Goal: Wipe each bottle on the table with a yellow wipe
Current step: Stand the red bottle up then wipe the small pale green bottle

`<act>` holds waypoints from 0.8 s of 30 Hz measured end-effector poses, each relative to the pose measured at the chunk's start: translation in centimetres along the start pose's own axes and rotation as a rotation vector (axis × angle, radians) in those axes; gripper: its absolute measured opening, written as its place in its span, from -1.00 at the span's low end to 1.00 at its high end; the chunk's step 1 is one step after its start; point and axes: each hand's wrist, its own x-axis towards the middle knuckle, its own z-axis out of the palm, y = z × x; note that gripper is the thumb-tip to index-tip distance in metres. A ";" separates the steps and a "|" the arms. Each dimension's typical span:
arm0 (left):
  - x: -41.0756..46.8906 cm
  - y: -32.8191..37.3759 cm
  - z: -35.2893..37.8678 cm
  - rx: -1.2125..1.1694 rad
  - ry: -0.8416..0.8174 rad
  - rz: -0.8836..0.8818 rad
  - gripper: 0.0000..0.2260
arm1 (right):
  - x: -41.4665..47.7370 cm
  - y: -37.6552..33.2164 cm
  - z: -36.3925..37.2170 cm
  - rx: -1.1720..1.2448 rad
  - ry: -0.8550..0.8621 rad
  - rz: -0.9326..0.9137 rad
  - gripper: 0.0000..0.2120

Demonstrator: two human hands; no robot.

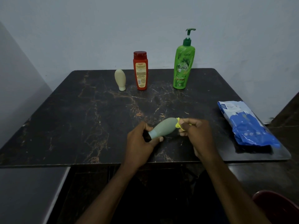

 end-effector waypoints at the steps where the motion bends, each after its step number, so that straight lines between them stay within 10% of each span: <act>1: 0.0 0.0 -0.1 -0.016 0.002 0.000 -0.70 | -0.2 -0.2 0.4 0.045 0.026 -0.006 -0.89; 14: 0.5 0.0 -1.0 -0.168 -0.075 -0.120 -0.78 | -1.6 -1.1 2.9 0.601 0.170 0.265 -0.95; 24: 0.7 -0.3 -0.9 -0.433 -0.073 -0.208 -0.78 | -3.3 -0.8 5.5 0.488 0.183 0.076 -0.84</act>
